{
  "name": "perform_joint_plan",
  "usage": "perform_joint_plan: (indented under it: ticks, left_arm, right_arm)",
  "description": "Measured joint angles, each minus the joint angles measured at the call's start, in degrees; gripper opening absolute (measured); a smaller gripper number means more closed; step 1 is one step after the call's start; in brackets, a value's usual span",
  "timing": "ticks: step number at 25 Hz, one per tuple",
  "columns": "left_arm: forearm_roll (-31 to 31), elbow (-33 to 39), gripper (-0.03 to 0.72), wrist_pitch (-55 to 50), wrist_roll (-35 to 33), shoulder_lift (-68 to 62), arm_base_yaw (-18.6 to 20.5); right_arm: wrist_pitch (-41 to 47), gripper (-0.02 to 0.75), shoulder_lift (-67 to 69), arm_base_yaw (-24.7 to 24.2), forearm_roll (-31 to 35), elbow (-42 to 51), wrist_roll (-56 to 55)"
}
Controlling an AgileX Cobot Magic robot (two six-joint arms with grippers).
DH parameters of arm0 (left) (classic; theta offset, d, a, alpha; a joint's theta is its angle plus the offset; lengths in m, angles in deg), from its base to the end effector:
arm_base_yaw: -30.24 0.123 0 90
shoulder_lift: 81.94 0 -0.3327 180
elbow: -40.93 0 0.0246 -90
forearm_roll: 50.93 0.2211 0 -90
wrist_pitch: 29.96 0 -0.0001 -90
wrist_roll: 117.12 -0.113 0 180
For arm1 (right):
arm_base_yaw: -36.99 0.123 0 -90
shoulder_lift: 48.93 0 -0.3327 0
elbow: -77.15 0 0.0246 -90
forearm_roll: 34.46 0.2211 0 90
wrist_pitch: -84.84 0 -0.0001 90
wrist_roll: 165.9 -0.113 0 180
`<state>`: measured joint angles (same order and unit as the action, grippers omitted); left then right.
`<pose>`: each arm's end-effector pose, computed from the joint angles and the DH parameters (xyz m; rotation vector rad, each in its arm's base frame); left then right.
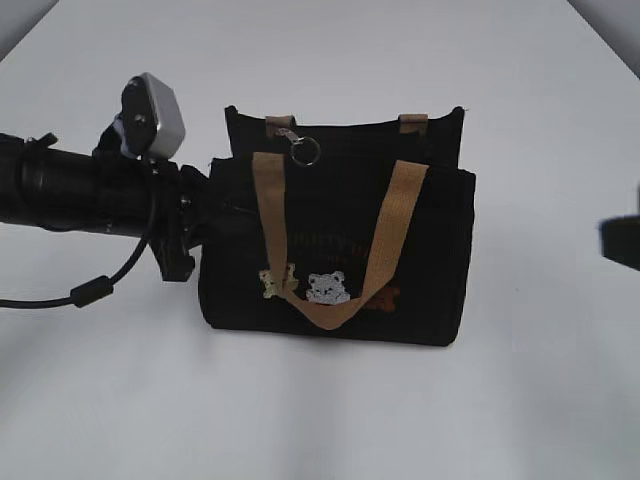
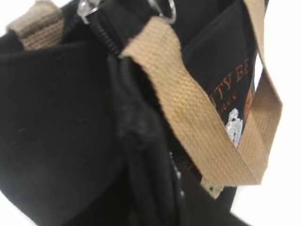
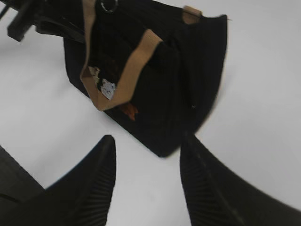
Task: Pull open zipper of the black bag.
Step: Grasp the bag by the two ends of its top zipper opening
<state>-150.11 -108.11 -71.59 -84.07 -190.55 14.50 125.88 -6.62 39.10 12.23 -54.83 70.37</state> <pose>0.2996 -0.1615 0.2295 1.3693 1.6435 -0.5252 0.0580 0.0562 0.3188 -0.6378 1.9609 0.3593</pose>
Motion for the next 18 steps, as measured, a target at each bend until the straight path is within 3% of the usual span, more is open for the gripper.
perform_joint_plan:
  ticks: [1, 4, 7, 12, 18]
  left_arm:
    - [0.00, -0.11, 0.082, 0.00, 0.41, -0.05, -0.06]
    - [0.07, -0.11, 0.071, 0.00, 0.67, -0.18, -0.25]
    - [0.07, -0.11, 0.071, 0.00, 0.80, -0.18, -0.25]
    - [0.07, -0.11, 0.071, 0.00, 0.80, -0.18, -0.25]
    - [0.07, -0.16, 0.071, 0.00, 0.80, -0.23, -0.25]
  right_arm:
    - [-0.91, 0.355, 4.37, 0.00, 5.71, -0.59, 7.48]
    - [-1.33, 0.355, 20.23, 0.22, 20.22, -4.93, 27.97]
    - [-3.51, 0.355, 33.09, 3.86, 26.82, -12.94, 41.52]
    - [-5.73, 0.355, 49.24, 13.94, 25.13, -25.76, 47.76]
    - [-11.13, 0.355, 60.24, 21.49, 18.78, -35.13, 48.38]
